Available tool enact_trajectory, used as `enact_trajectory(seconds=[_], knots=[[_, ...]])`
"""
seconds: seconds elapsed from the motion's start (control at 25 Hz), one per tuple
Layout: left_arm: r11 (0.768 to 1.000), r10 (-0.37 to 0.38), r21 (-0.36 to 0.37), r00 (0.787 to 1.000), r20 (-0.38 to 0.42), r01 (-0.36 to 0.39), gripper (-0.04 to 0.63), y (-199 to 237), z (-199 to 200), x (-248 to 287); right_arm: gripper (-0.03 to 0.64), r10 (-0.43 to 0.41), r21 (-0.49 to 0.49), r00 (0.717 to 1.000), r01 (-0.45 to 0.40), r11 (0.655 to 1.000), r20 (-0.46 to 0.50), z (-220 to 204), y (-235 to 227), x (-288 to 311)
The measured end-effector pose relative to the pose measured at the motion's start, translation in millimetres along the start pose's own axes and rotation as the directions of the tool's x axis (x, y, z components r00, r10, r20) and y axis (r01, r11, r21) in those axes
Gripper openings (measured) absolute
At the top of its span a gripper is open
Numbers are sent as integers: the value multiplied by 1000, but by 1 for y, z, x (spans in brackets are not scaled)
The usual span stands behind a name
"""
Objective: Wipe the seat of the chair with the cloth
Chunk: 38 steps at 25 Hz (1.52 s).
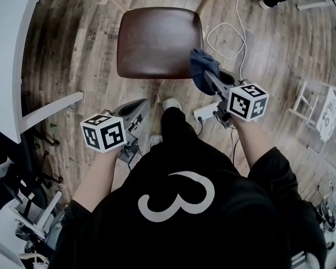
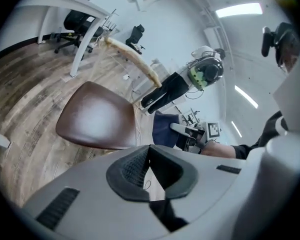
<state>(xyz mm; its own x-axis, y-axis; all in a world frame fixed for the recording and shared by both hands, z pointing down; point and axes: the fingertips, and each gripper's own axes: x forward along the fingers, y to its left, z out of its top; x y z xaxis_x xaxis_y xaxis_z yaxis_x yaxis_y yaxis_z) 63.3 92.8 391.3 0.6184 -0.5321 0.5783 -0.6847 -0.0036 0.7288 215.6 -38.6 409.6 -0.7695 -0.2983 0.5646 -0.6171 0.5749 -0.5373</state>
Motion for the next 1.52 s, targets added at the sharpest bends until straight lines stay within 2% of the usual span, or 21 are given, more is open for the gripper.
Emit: enact_trajectory(seconds=[0.24, 0.44, 0.52, 0.64, 0.76, 0.96, 1.2, 1.32, 1.52], knots=[[983, -154, 119, 983, 96, 142, 12, -71, 19, -66, 55, 94, -53, 987, -88, 995, 127, 18, 109, -83], [957, -222, 233, 953, 204, 173, 12, -123, 14, -145, 55, 177, -135, 959, -150, 979, 221, 21, 205, -137], [937, -246, 306, 941, 233, 169, 12, -144, 7, -176, 55, 219, -173, 946, -181, 968, 239, 13, 241, -156], [894, -307, 412, 911, 274, 177, 12, -178, -2, -218, 55, 287, -231, 922, -230, 945, 259, 6, 285, -180], [855, -364, 483, 882, 298, 190, 12, -206, -12, -253, 55, 334, -287, 902, -255, 923, 273, 0, 323, -202], [814, -410, 544, 864, 292, 202, 12, -230, -42, -300, 55, 375, -337, 881, -274, 901, 288, -18, 372, -230], [804, -454, 549, 833, 316, 230, 12, -242, -64, -336, 55, 394, -353, 856, -274, 895, 335, -25, 405, -257], [787, -470, 572, 825, 312, 232, 12, -251, -71, -341, 55, 395, -380, 844, -254, 890, 362, -24, 415, -269], [772, -490, 588, 816, 307, 242, 12, -261, -83, -349, 55, 392, -376, 845, -252, 892, 364, -36, 424, -275]])
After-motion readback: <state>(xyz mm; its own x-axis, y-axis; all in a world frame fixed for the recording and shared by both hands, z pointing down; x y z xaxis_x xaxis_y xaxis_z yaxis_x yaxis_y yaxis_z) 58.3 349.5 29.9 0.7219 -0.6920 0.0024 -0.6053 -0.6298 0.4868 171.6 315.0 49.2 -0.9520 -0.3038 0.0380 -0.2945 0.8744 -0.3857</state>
